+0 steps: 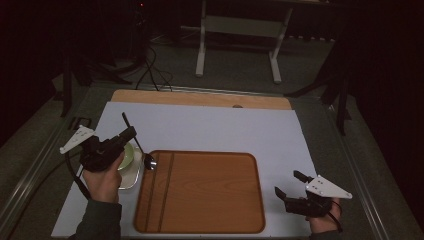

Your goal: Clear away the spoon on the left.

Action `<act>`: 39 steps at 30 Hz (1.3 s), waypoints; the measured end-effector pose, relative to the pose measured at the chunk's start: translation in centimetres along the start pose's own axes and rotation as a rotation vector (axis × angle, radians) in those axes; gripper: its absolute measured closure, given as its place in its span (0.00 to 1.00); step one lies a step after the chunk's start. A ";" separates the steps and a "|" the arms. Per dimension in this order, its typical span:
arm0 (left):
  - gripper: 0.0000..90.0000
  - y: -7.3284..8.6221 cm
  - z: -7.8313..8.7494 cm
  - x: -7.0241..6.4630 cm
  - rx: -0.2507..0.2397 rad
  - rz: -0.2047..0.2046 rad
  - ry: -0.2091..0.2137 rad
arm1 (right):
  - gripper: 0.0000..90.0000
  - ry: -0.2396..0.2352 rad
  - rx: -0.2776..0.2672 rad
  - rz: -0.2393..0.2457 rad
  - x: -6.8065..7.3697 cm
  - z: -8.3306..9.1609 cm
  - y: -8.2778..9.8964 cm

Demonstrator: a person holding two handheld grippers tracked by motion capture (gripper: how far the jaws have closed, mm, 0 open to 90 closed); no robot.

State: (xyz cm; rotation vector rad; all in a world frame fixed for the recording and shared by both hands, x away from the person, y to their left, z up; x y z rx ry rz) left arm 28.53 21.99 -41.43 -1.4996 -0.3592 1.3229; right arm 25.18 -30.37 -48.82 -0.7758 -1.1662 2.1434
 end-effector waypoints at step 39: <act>1.00 5.7 -2.7 -2.2 0.183 0.020 0.039 | 0.16 0.000 0.001 0.002 0.0 0.1 0.0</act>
Point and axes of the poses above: each handheld gripper's, and its own axes: z roughly backward along the jaws, y roughly out of its underside, x roughly to its left, the point moved 3 cm from there along -z, roughly forward along the jaws, and after that the axes turned 9 degrees about z, right-handed, at the moved point
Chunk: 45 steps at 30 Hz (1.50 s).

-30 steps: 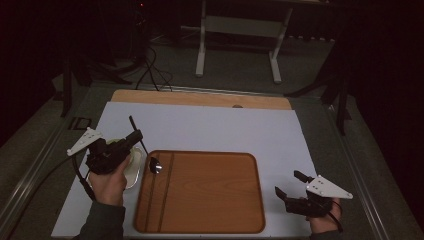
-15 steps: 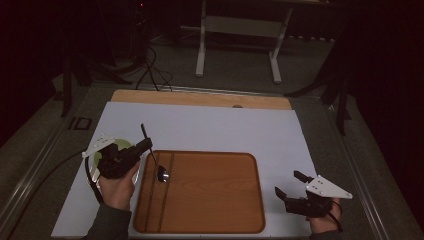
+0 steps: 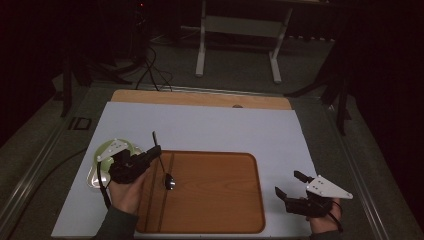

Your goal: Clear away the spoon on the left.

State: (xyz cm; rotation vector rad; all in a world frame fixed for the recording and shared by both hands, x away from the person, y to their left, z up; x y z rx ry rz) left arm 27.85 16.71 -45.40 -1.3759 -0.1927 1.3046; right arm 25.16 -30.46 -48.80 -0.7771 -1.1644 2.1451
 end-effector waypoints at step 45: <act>1.00 4.8 -3.7 0.3 0.178 0.020 -0.010 | 0.16 -0.006 0.003 0.003 0.1 -0.1 0.0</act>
Point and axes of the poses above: each handheld gripper's, and its own axes: z roughly backward along the jaws, y roughly out of its underside, x roughly to its left, the point moved 3 cm from there along -z, roughly forward along the jaws, and after that the axes turned 9 degrees about z, right-handed, at the moved point
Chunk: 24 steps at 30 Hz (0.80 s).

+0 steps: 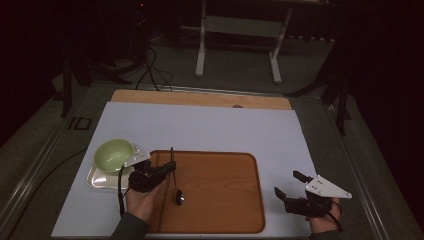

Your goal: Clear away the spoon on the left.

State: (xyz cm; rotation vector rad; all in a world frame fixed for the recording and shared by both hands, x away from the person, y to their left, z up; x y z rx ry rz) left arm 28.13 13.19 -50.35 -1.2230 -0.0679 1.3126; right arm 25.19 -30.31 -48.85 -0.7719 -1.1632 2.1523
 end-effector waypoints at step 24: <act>0.95 1.3 -2.6 1.3 0.096 0.042 -0.073 | 0.16 -0.001 -0.001 0.004 0.0 0.0 0.0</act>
Point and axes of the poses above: each handheld gripper's, and its own axes: z roughly backward along the jaws, y roughly out of its underside, x roughly to its left, the point moved 3 cm from there along -z, roughly forward along the jaws, and after that the axes turned 9 degrees about z, right-handed, at the moved point
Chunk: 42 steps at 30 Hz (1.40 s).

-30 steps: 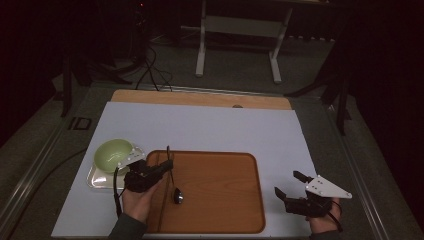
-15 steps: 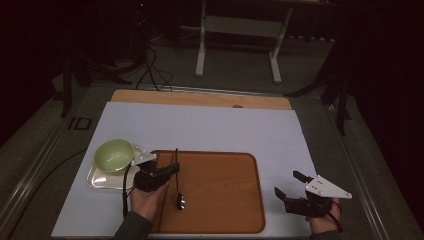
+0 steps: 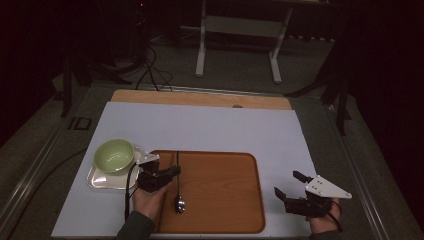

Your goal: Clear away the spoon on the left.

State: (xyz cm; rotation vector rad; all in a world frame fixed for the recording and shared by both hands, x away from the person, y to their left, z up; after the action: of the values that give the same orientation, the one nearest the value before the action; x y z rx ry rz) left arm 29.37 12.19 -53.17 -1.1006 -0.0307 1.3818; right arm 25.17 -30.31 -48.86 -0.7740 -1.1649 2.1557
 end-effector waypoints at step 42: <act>0.69 0.2 -1.3 0.3 0.094 -0.020 -0.084 | 0.16 -0.012 0.006 0.007 0.1 -0.1 0.0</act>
State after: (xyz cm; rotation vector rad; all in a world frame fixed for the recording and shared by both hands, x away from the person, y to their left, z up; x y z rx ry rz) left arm 30.07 11.62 -54.20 -0.9612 -0.0367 1.3975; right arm 25.18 -30.19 -48.93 -0.7638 -1.1633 2.1714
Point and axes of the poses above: each handheld gripper's, and its own axes: z roughly backward along the jaws, y roughly out of its underside, x roughly to its left, the point moved 3 cm from there along -z, roughly forward along the jaws, and after that the axes turned 9 degrees about z, right-handed, at the moved point
